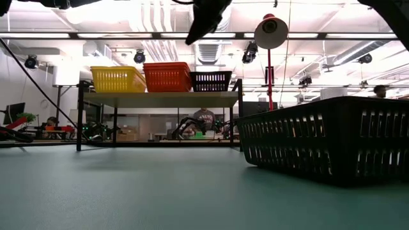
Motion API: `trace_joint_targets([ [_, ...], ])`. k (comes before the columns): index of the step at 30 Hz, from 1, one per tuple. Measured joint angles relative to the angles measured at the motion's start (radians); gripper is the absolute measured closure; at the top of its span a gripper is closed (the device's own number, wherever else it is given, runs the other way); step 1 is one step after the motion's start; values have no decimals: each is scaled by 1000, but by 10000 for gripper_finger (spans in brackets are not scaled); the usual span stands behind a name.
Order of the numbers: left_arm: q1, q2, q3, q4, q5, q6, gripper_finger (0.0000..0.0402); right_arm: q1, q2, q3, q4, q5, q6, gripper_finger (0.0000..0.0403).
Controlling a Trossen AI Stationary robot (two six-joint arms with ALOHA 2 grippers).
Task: Stack baskets on shelf by color
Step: Stack the orange bin on top of the stacked orange bins on the shelf
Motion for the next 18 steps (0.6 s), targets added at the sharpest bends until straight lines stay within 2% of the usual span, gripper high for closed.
trace_joint_targets([
  [4, 0, 0, 0, 0, 0, 0, 398, 0, 3, -14, -17, -44, 42, 394],
  [11, 0, 0, 0, 3, 0, 0, 398, 0, 50, -65, 60, -46, 8, 394],
  [14, 0, 0, 0, 2, 0, 0, 398, -7, 60, -78, 91, -30, -2, 394],
  [18, 0, 1, 0, 0, 0, 0, 398, -19, 59, -92, 122, 51, -19, 394],
])
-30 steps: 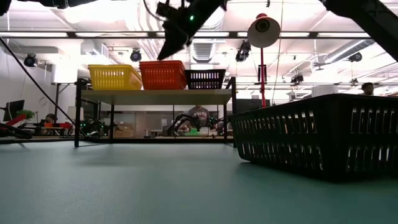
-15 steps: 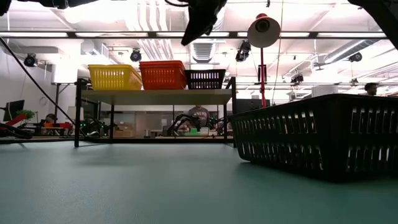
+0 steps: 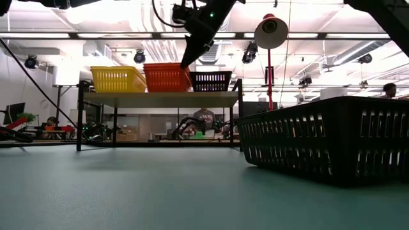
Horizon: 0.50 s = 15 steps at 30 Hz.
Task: Stack baskets on shelf by color
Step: Stack the orange bin on top of the stacked orange bins on the shelf, then stack the yellow bin on top of the stacked yellow bins on the shelf
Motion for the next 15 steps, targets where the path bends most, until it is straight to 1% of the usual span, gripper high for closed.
trace_joint_targets([
  [2, 0, 1, 0, 0, 0, 1, 398, -6, -1, -1, -4, 15, -3, 394],
  [15, 0, 0, 0, 1, 0, 2, 398, -14, -19, -1, -27, 16, 3, 394],
])
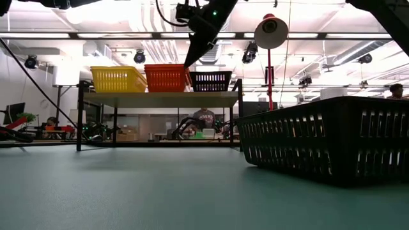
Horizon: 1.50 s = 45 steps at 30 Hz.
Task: Stack baskets on shelf by color
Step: Stack the yellow bin on top of the stacked yellow bins on the shelf
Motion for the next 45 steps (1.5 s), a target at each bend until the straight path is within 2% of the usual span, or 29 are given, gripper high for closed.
trace_joint_targets([
  [7, 0, 0, -1, -2, 0, 0, 398, 45, -61, 0, -139, 0, 97, 394],
  [15, 0, 2, -1, -1, 0, 16, 398, 170, -129, -10, -363, -8, 320, 394],
  [21, 0, 6, -1, 8, 0, 16, 398, 277, -194, -107, -374, -6, 451, 394],
  [28, 0, 9, -2, 45, 0, 16, 398, 312, -318, -349, -348, 33, 599, 394],
  [37, 0, 11, -2, 61, 0, 16, 398, 305, -535, -720, -157, 93, 749, 394],
  [39, 0, 12, -2, 84, 0, 16, 398, 305, -578, -789, -135, 154, 843, 394],
  [42, 0, 18, -2, 116, 0, 16, 398, 290, -632, -876, -149, 276, 1067, 393],
  [45, 0, 28, -2, 132, 0, 16, 398, 251, -676, -952, -151, 285, 1199, 382],
])
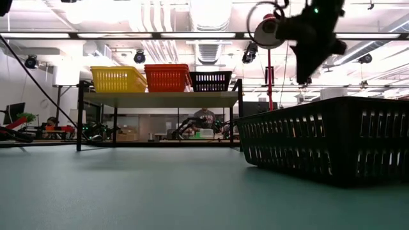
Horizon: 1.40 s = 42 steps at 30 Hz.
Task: Stack baskets on shelf by color
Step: Stack the yellow bin on top of the stacked yellow bins on the shelf
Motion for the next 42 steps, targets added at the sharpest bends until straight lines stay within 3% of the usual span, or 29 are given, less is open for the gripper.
trace_joint_targets([
  [5, 0, 17, 0, 34, 0, 0, 398, -81, -17, -105, 18, 0, 90, 336],
  [12, 0, 27, 0, 51, 0, 1, 398, -217, -13, -246, 168, 3, 46, 269],
  [20, 0, 26, 0, 51, 0, 1, 398, -286, -13, -326, 339, 2, -1, 239],
  [32, 0, 27, 0, 53, 0, 1, 398, -288, -13, -447, 442, 3, 26, 264],
  [42, 0, 37, 2, 84, 0, 1, 398, -260, -12, -454, 464, -77, -8, 364],
])
